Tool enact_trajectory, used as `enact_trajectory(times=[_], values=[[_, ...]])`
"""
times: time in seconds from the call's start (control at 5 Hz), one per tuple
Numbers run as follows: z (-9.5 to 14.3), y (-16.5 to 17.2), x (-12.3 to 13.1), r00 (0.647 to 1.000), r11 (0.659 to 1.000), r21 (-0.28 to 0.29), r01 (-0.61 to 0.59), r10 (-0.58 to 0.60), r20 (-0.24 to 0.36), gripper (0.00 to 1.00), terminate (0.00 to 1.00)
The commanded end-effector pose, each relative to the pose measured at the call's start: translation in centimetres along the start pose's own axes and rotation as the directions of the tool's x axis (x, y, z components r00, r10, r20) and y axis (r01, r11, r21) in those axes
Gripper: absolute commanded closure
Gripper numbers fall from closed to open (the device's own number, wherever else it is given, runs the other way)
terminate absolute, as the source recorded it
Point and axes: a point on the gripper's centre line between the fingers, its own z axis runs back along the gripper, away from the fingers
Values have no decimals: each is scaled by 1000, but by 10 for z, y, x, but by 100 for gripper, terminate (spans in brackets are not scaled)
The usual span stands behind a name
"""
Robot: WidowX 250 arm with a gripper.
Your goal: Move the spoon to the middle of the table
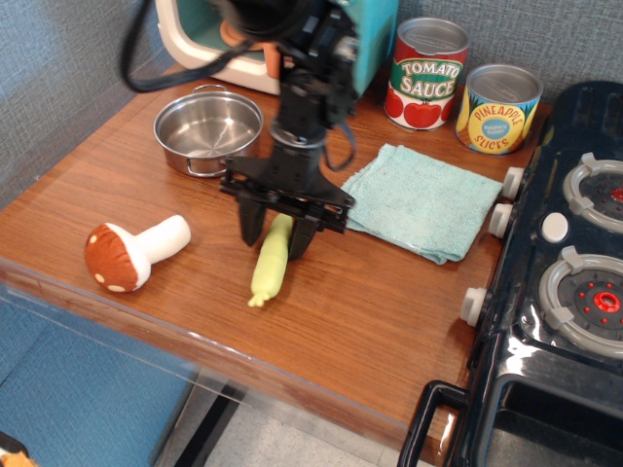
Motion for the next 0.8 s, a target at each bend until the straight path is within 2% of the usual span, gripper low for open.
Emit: enact_trajectory(times=[0.0, 0.2, 0.4, 0.6], values=[[65, 27, -18, 973, 976, -155, 151, -120, 195, 0, 0], [61, 30, -16, 977, 976, -147, 163, -139, 159, 0, 0], [61, 30, -16, 977, 976, -147, 163, -139, 159, 0, 0], [61, 30, -16, 977, 976, -147, 163, -139, 159, 0, 100]])
